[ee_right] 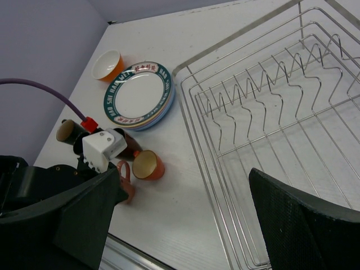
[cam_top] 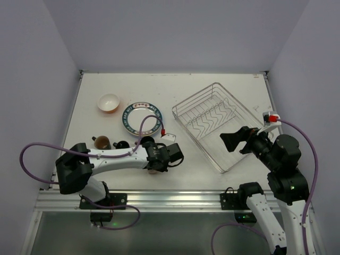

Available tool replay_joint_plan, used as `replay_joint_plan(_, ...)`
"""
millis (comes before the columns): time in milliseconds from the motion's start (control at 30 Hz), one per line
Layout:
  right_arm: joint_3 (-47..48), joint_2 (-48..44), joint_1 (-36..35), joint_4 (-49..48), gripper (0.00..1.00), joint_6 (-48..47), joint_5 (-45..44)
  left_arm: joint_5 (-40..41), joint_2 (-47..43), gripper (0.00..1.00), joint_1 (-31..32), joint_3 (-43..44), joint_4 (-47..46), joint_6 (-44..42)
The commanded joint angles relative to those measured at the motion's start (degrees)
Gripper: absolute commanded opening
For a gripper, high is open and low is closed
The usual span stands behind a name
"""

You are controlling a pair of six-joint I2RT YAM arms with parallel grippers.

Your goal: Unload the mixed dishes from the dish rack

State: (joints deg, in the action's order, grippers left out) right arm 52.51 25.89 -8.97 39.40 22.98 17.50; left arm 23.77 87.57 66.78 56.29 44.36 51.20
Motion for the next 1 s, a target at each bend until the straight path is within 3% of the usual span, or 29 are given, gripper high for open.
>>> replay_joint_plan(0, 0.3, 0.8, -0.2, -1.5, 0.99, -0.8, 0.7, 0.1, -1.5, 0.01, -0.3, 0.0, -3.2, -0.5)
replay_joint_plan(167, 0.3, 1.0, -0.3, -1.6, 0.99, -0.8, 0.7, 0.4, -1.8, 0.13, -0.7, 0.0, -3.1, -0.1)
replay_joint_plan(400, 0.3, 1.2, -0.3, -1.6, 0.99, -0.9, 0.9, 0.1, -3.3, 0.13, -1.2, -0.3, -4.5, -0.1)
replay_joint_plan(567, 0.4, 1.4, -0.3, -1.6, 0.99, -0.8, 0.8, -0.1, -3.4, 0.25, -1.3, -0.5, -4.0, 0.0)
replay_joint_plan(733, 0.4, 1.8, -0.3, -1.4, 0.99, -0.8, 0.9, 0.4, -4.8, 0.50, -1.3, 0.4, -2.4, 0.5)
replay_joint_plan(867, 0.4, 2.8, -0.3, -1.5, 0.99, -0.9, 0.8, 0.7, -6.7, 0.64, -1.4, 2.2, -0.8, 0.0)
replay_joint_plan(967, 0.5, 4.0, -0.3, -1.3, 0.99, -0.9, 0.8, 1.3, -8.8, 0.92, -1.3, 4.1, 1.0, -0.5)
